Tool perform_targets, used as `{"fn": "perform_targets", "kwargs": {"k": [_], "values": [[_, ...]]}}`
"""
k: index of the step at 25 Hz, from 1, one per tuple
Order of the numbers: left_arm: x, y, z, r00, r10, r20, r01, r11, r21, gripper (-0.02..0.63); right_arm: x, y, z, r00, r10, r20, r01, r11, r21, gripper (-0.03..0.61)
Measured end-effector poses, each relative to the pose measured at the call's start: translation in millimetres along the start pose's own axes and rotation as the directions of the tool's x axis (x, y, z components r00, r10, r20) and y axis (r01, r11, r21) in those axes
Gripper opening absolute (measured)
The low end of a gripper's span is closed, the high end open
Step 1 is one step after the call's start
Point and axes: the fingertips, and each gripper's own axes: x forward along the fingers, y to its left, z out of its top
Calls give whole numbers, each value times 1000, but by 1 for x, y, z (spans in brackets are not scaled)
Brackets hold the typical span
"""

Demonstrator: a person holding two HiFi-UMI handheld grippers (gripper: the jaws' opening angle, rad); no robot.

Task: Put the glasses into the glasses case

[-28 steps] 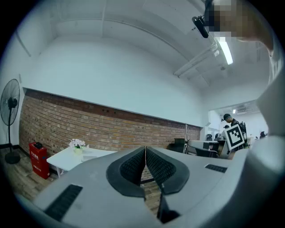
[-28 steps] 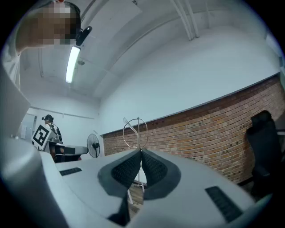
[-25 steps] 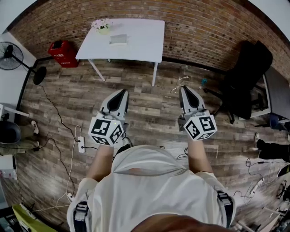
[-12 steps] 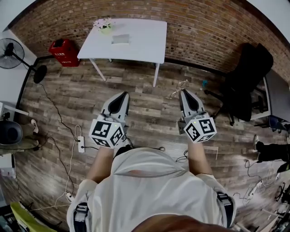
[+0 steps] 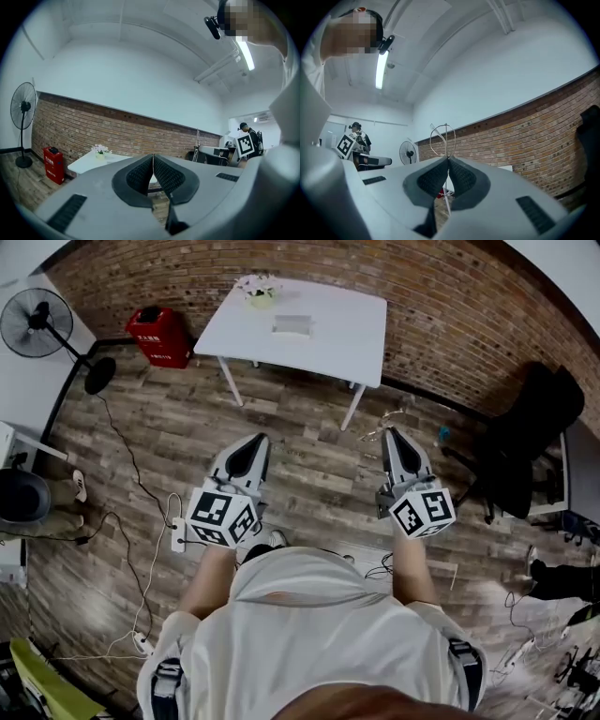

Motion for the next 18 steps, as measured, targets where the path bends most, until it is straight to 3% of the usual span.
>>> {"fn": "perform_targets", "kwargs": {"k": [9,18], "values": [[-30,87,0,999,43,3,-43,999,-24,18,68,56,-13,1000,16,-8,-16,1000,5,58],[-11,122,-5,993,116,0,-116,992,-47,18,126,42,-26,996,75,-55,-74,997,19,58]]}}
